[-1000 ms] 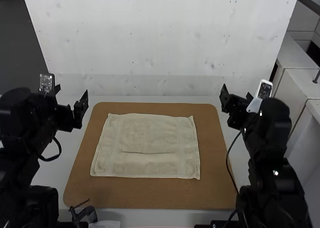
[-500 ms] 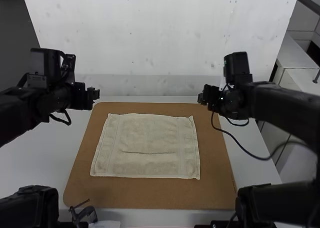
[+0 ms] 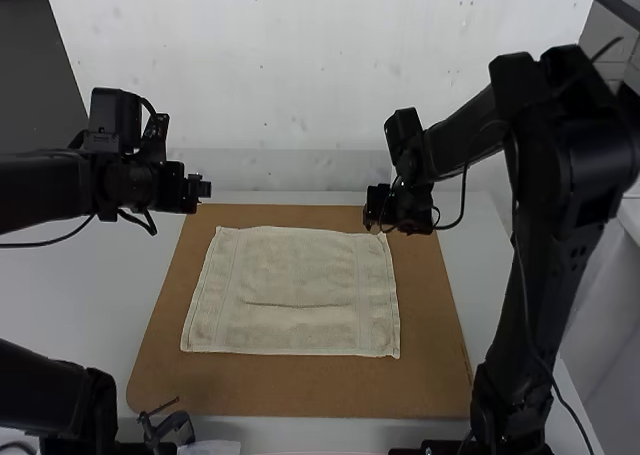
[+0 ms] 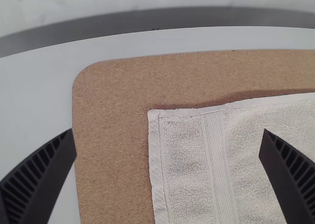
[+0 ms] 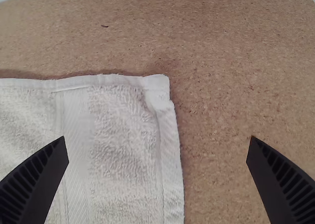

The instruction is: Fold the towel.

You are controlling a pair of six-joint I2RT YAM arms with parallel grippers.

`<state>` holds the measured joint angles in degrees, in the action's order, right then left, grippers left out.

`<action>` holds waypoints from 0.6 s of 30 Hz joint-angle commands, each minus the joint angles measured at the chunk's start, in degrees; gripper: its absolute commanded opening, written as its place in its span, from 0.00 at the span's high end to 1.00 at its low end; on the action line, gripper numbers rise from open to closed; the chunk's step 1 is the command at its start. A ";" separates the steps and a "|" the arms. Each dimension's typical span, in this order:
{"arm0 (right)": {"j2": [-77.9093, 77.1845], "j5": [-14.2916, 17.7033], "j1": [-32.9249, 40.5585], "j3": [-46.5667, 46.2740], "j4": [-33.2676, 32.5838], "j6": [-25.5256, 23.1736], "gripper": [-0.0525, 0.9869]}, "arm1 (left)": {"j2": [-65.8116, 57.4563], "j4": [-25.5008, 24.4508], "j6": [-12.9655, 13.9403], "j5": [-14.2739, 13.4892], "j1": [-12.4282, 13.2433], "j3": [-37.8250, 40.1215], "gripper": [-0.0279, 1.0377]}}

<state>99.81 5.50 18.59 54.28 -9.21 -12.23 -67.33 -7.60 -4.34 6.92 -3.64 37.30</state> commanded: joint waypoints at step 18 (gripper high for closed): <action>15.50 8.21 3.12 8.21 -0.81 0.80 0.89 | -8.61 5.66 0.30 3.72 2.15 1.37 0.09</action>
<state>113.84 10.04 22.00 62.35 -9.21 -11.68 -72.71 -2.87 -4.34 7.88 -1.74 37.28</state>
